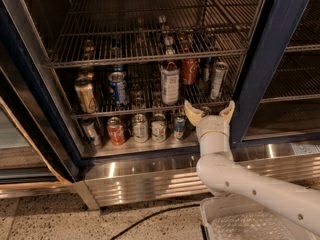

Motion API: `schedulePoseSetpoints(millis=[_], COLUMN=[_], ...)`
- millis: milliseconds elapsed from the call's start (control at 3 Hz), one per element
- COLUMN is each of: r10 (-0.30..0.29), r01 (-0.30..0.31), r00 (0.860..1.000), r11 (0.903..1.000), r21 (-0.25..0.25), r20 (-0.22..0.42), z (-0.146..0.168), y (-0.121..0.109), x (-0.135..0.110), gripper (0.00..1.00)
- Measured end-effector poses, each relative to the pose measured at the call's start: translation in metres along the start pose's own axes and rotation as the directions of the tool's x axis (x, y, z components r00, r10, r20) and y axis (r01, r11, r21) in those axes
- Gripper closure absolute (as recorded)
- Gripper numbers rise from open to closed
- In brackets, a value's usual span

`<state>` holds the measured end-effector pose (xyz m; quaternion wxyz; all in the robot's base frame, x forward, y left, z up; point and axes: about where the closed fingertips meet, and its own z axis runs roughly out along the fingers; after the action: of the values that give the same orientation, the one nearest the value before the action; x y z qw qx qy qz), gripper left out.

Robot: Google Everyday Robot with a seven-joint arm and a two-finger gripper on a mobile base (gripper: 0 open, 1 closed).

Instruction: Pick redbull can from middle shelf of fridge

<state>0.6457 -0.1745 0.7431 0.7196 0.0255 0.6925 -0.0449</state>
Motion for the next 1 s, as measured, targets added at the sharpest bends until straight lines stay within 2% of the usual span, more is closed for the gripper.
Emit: schedulePoseSetpoints(millis=[333, 667, 1000], r10=[-0.022, -0.032, -0.042], r01=[0.022, 0.032, 0.042], r00=[0.999, 0.998, 0.996], r11=[0.9997, 0.9995, 0.9991], r21=[0.010, 0.002, 0.001], r20=[0.024, 0.052, 0.076], z=[0.014, 0.025, 0.036], y=[-0.002, 0.006, 0.014], x=[-0.001, -0.006, -0.011], gripper=[0.17, 0.21, 0.29])
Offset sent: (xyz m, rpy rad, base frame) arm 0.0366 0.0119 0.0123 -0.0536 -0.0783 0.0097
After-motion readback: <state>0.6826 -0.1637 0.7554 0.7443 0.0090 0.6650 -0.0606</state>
